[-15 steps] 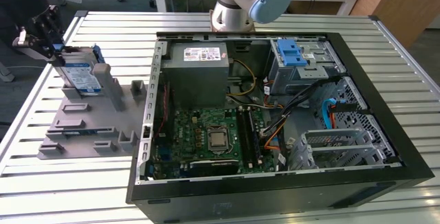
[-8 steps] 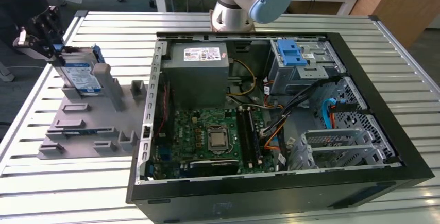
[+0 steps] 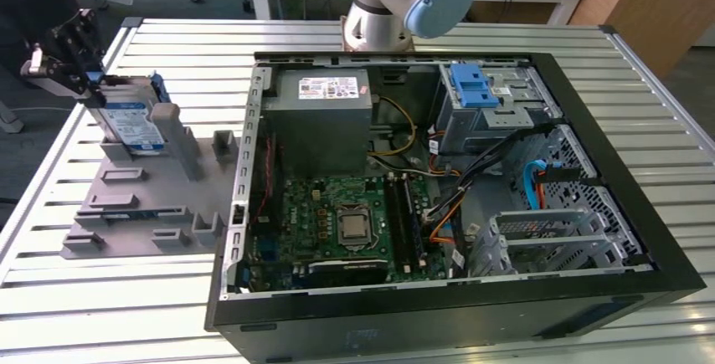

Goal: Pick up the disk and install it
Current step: 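Pick up the disk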

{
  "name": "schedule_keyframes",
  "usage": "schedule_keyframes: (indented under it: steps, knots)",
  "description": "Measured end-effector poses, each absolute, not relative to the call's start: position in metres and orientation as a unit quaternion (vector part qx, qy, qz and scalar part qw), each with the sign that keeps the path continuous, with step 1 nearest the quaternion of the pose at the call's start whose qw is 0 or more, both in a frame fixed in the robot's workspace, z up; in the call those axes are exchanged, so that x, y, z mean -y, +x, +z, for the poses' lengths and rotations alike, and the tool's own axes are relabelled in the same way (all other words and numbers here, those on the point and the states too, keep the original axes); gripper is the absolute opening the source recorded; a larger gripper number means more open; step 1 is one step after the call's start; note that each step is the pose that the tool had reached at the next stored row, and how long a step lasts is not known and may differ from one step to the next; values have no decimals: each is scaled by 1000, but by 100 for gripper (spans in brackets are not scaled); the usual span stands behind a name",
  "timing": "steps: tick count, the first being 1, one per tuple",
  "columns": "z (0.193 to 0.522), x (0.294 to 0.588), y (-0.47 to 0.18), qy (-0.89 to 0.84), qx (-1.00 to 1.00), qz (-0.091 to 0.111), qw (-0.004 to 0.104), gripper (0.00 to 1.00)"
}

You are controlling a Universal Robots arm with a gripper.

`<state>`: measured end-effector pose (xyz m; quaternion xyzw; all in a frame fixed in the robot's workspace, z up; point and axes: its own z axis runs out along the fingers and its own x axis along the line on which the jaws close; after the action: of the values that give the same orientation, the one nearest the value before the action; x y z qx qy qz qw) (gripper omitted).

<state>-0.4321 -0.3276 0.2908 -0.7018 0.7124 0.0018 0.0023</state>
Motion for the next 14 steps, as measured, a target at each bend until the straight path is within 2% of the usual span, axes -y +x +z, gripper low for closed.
schedule_keyframes:
  steps: [14]
  knots:
    - [302,328,-432,-702,-712,2,2,36]
